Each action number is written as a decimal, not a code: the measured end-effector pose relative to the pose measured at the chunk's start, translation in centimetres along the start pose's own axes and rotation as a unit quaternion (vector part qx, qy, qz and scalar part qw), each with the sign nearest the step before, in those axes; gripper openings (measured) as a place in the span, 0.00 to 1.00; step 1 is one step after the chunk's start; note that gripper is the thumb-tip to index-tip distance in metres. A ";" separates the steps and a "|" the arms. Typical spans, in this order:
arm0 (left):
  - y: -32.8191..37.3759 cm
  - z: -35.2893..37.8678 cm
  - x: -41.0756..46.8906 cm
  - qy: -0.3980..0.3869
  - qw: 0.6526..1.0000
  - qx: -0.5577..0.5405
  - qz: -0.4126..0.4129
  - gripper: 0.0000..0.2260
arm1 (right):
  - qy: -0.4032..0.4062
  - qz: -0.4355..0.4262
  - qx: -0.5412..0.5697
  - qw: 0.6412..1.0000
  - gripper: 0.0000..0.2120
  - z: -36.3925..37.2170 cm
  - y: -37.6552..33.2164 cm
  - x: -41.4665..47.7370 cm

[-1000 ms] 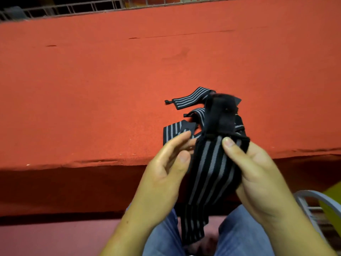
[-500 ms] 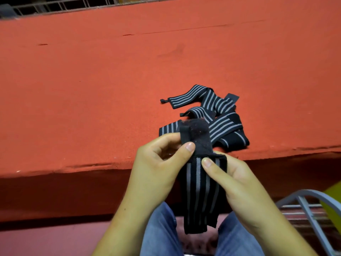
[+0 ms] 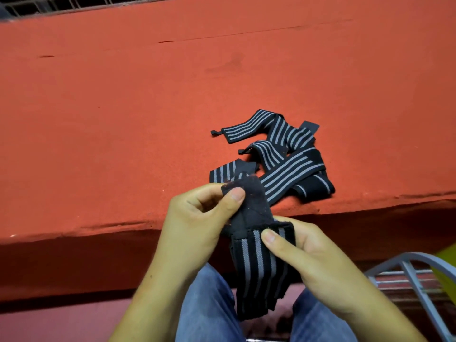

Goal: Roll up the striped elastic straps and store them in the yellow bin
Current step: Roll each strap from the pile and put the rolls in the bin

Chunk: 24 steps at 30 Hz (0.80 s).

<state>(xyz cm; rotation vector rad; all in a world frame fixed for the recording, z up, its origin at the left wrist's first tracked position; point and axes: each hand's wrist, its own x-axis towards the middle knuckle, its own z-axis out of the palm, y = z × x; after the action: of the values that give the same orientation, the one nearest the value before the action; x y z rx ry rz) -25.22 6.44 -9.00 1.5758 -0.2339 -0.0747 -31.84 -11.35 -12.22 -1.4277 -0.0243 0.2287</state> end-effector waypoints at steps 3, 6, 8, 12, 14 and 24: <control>-0.1 0.1 0.0 0.003 1.000 -0.003 0.008 0.08 | 0.019 0.003 0.000 1.000 0.13 0.0 0.3 0.1; -0.1 0.4 0.0 0.000 1.000 0.012 0.020 0.08 | 0.038 0.004 0.007 0.999 0.14 0.1 0.4 0.2; -0.3 0.4 0.0 -0.002 0.999 0.024 0.024 0.10 | 0.048 0.007 0.010 0.999 0.14 0.1 0.5 0.2; -0.5 0.2 -0.4 -0.021 0.998 0.044 0.039 0.12 | 0.058 0.008 0.023 0.998 0.14 0.2 0.8 0.2; -0.5 0.0 -0.6 -0.048 0.997 0.050 0.038 0.11 | 0.068 0.003 0.028 0.997 0.14 0.2 0.9 0.2; -0.7 0.0 -1.3 -0.076 0.996 0.054 -0.001 0.10 | 0.094 -0.006 0.025 0.995 0.10 0.4 0.8 0.1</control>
<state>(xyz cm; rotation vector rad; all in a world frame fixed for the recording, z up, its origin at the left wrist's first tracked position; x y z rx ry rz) -26.44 6.70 -9.80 1.6807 -0.3601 -0.1874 -31.96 -10.88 -13.01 -1.3939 0.1263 0.0831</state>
